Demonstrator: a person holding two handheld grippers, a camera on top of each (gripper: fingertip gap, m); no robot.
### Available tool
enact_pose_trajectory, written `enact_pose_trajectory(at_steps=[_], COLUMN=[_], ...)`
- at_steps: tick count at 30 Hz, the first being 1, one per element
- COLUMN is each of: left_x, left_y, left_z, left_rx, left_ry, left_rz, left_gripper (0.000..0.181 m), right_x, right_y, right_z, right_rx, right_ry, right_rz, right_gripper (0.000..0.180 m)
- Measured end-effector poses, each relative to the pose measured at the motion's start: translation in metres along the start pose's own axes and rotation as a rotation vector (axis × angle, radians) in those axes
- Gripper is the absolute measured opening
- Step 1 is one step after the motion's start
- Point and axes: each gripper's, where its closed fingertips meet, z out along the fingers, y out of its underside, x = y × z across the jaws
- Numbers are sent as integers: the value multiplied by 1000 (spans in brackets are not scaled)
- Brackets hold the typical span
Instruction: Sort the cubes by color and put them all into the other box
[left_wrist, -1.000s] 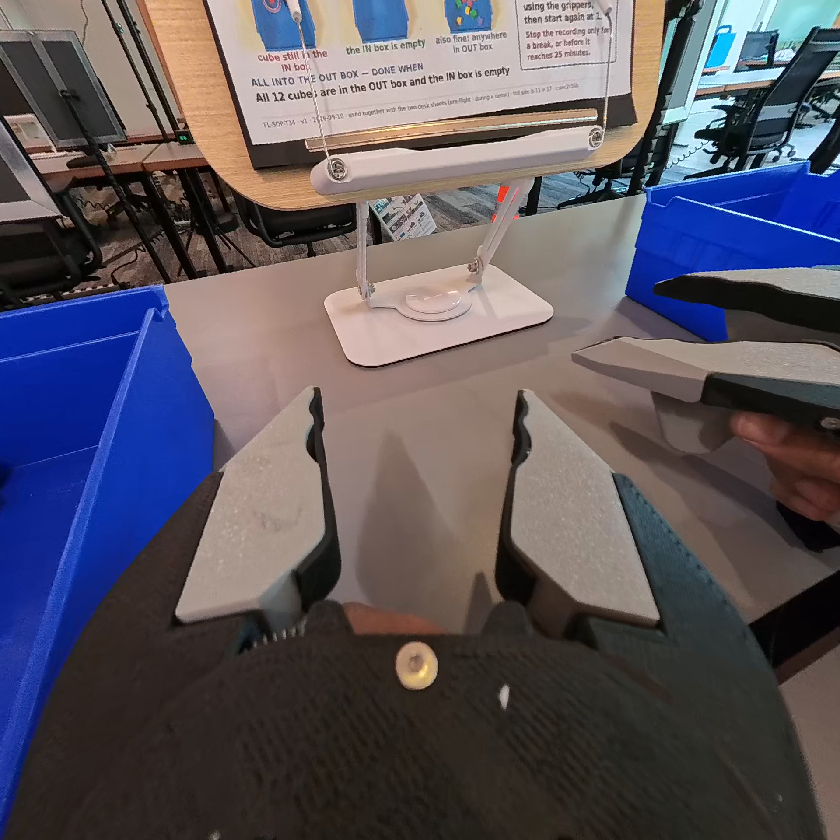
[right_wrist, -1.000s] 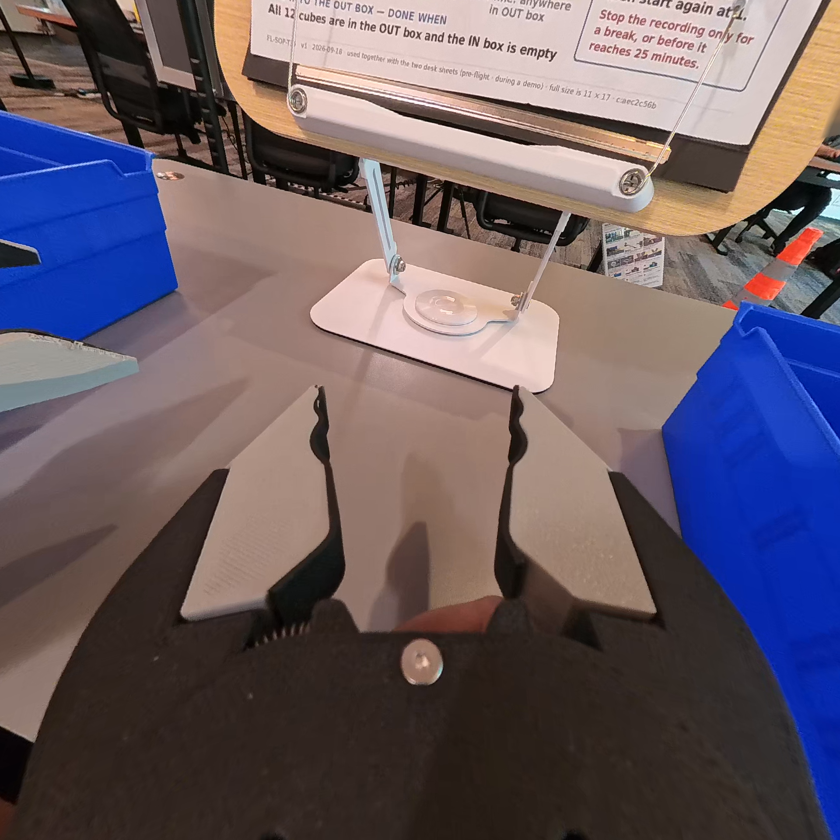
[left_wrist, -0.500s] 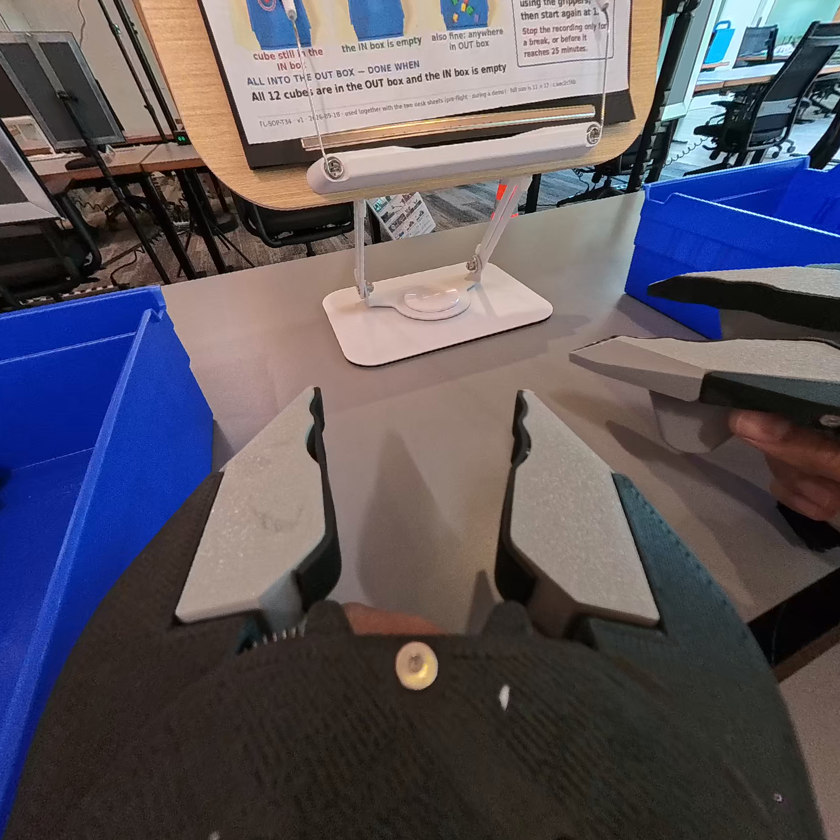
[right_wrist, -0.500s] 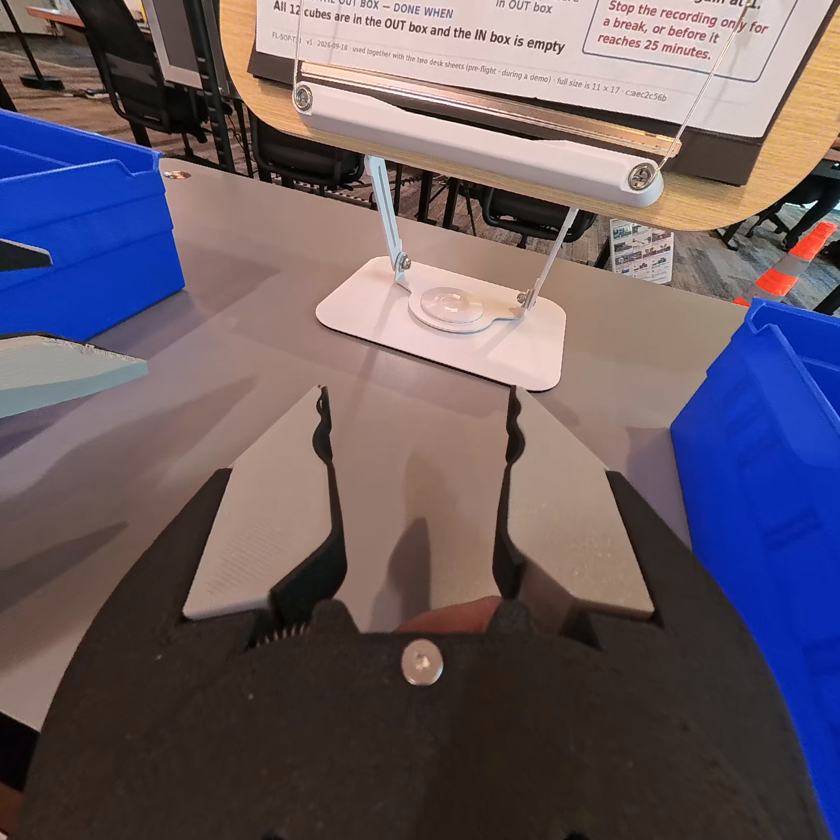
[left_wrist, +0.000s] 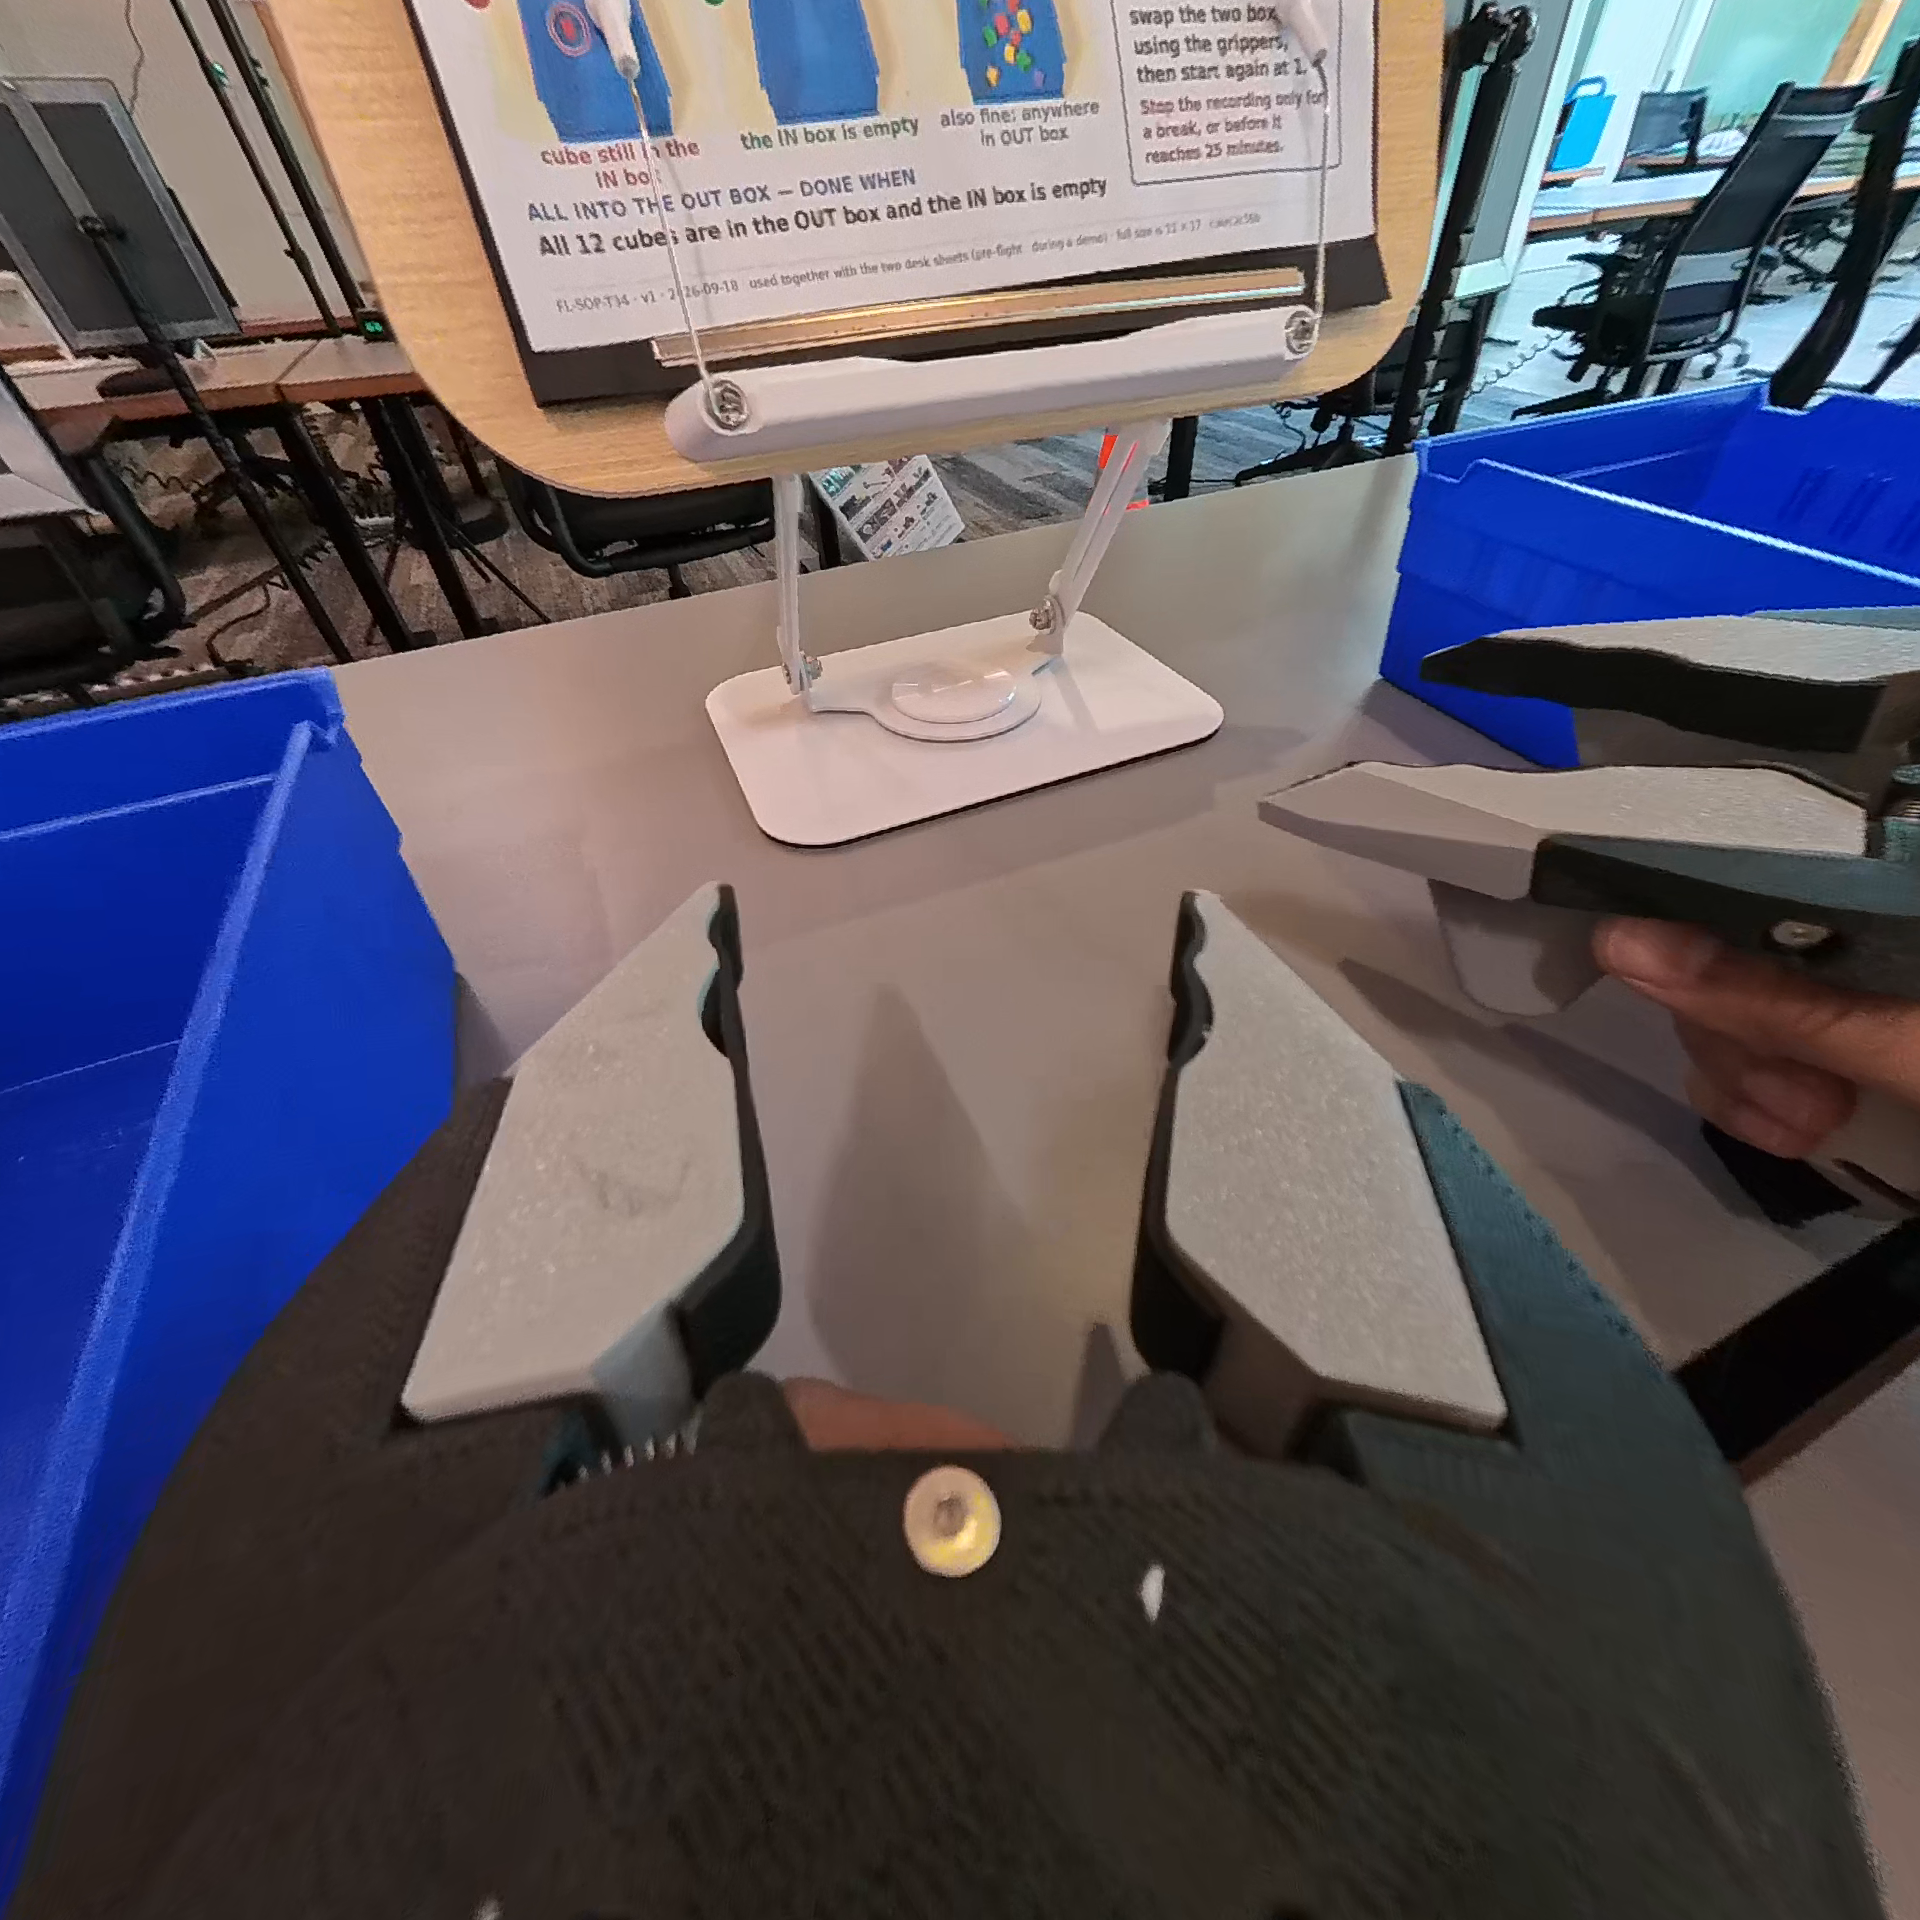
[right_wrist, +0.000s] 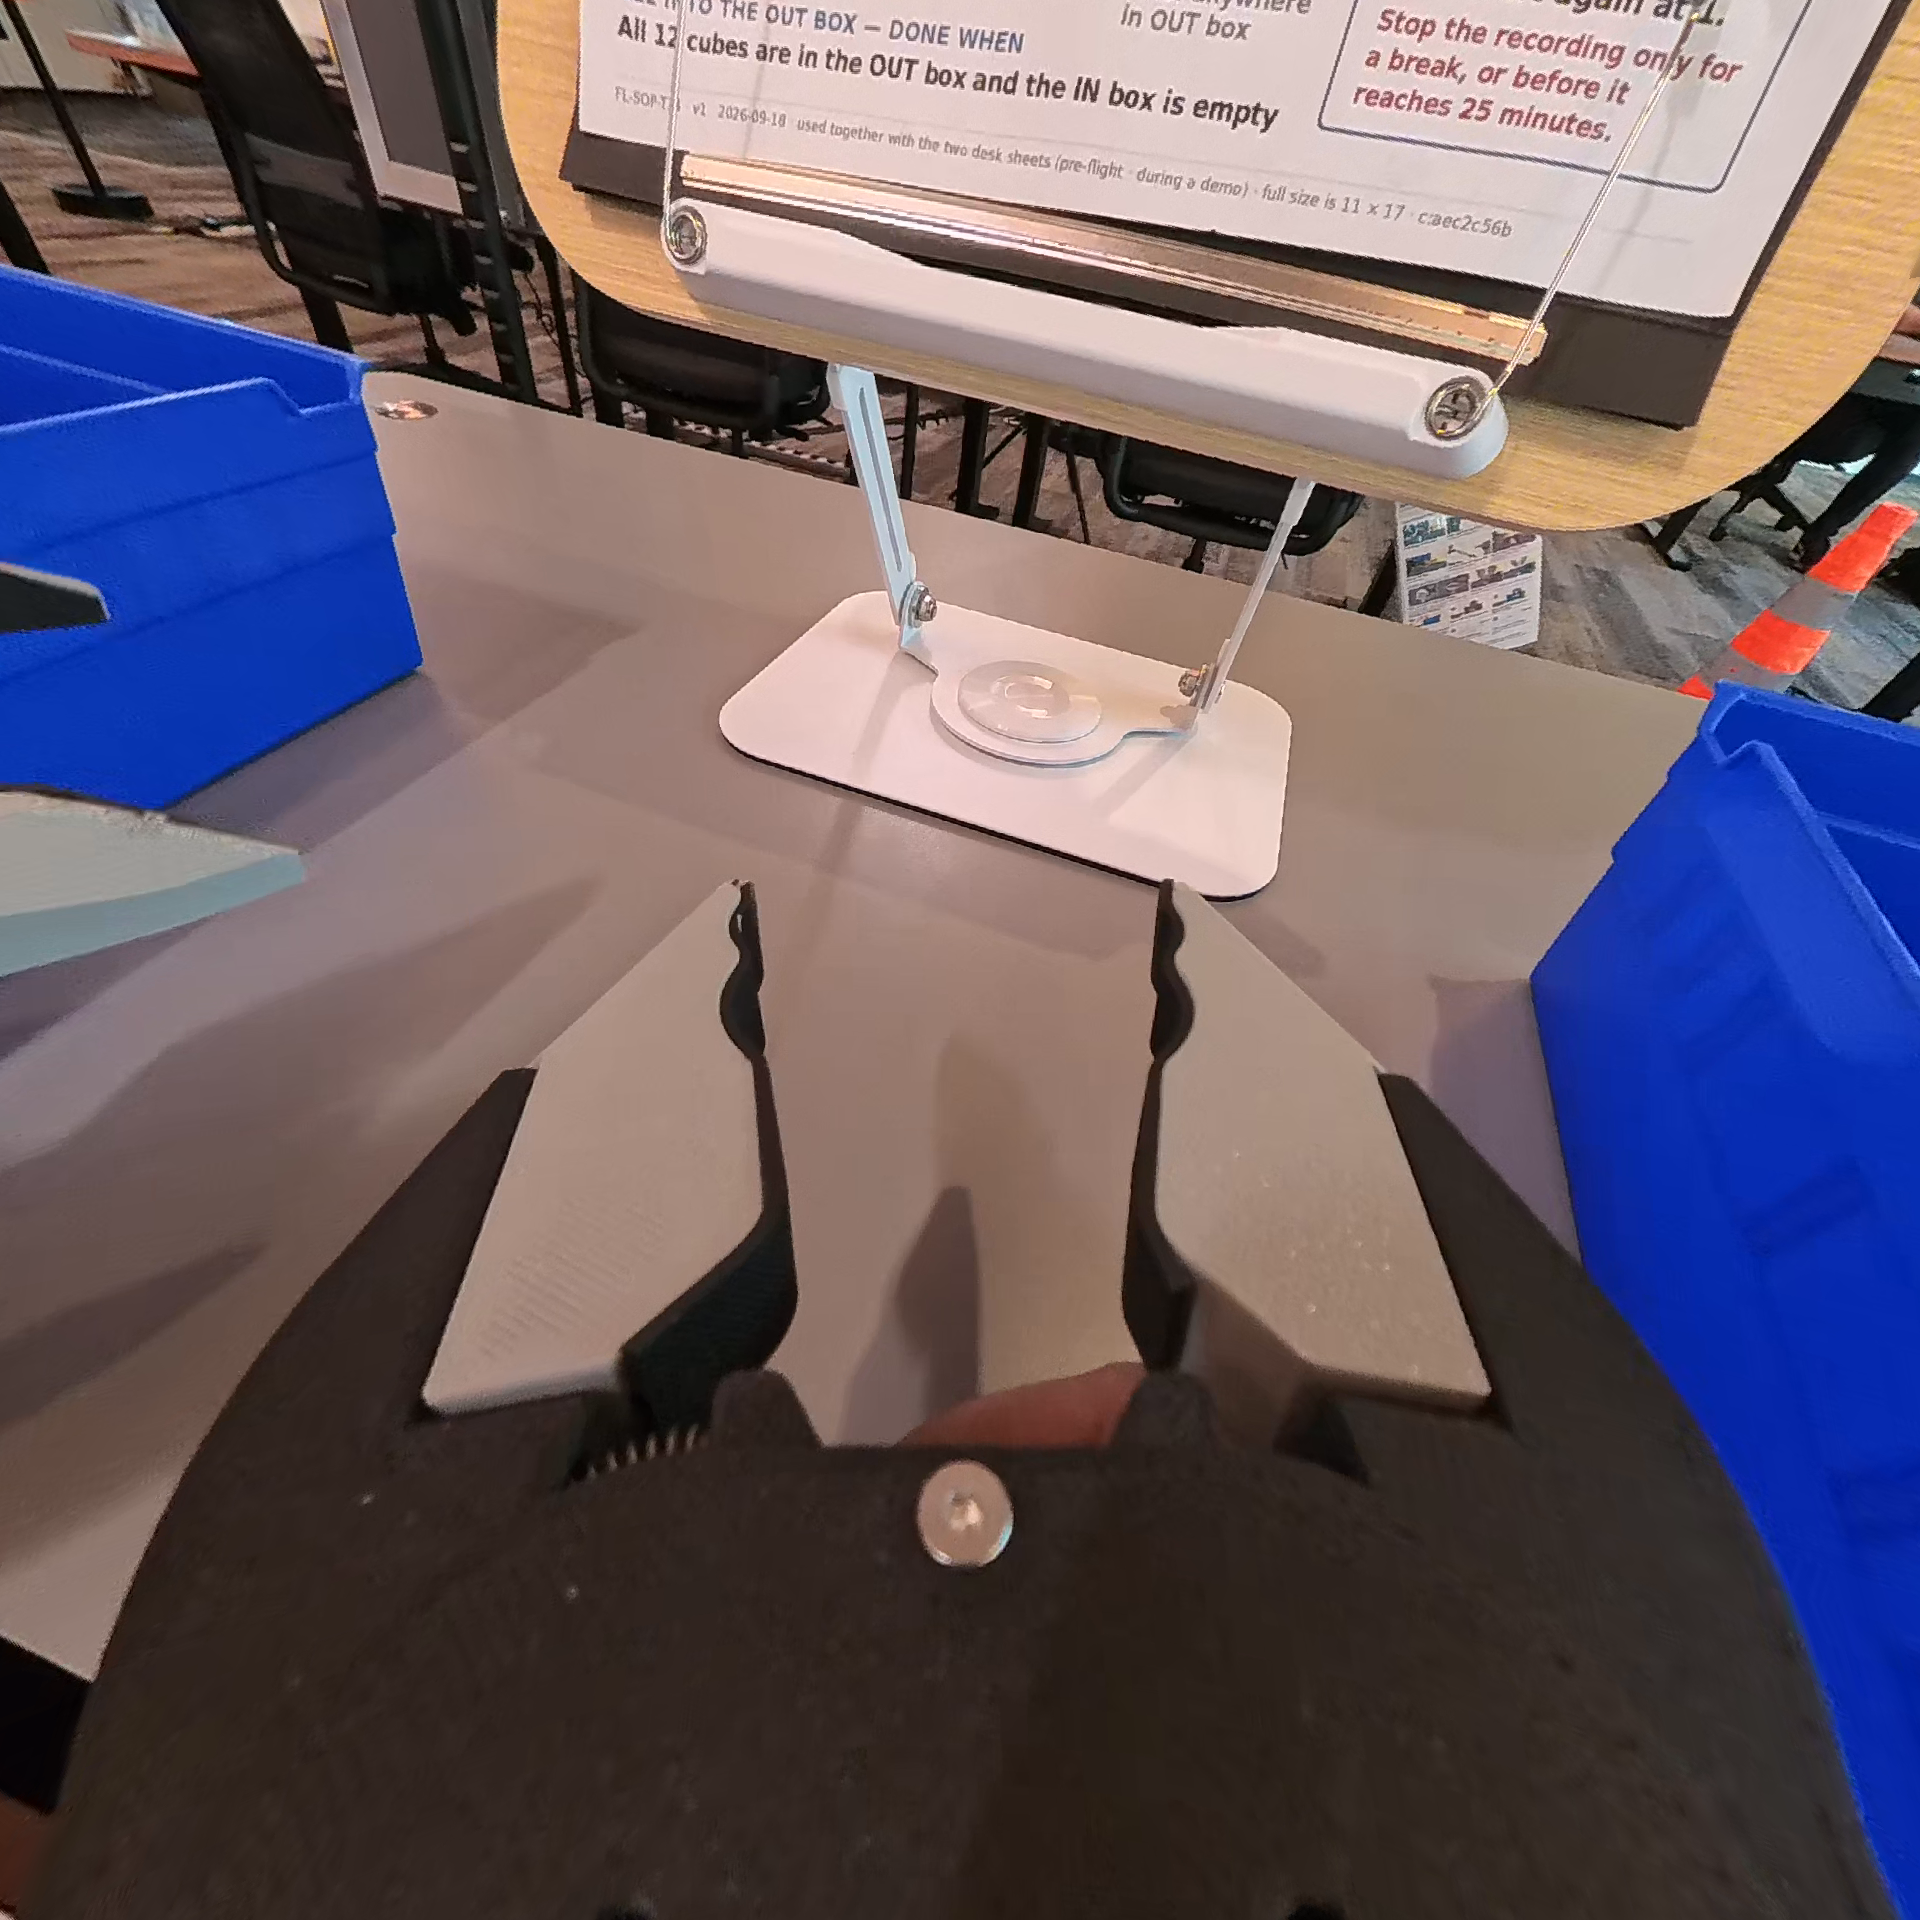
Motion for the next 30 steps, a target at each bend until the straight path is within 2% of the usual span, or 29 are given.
enact_pose_trajectory(at_steps=[4, 7, 11, 14, 17, 21, 25, 30], left_x=[30, 39, 2, -43, -89, -150, -155, -143], left_y=[-1, -17, -32, -42, -17, 34, 76, 105], left_z=[-14, -42, -81, -105, -116, -115, -120, -120], left_rx=[-56, -42, -77, -100, -278, -530, -773, -977], left_ry=[204, 313, 314, 340, 376, 255, 271, 345], left_rz=[-120, -101, -21, -65, -67, -24, 142, 282], left_gripper=[82, 82, 74, 67, 68, 66, 63, 61], right_x=[0, -2, -4, -6, -9, -10, -10, -8], right_y=[0, -2, -7, -9, -11, -13, -11, -11], right_z=[2, 1, -3, -4, -5, -6, -5, -5], right_rx=[-2, 5, 24, 30, 36, 44, 39, 36], right_ry=[-7, -15, -24, -36, -41, -49, -47, -41], right_rz=[5, 6, 15, 19, 16, 20, 12, 16], right_gripper=[72, 72, 72, 71, 71, 71, 71, 71])
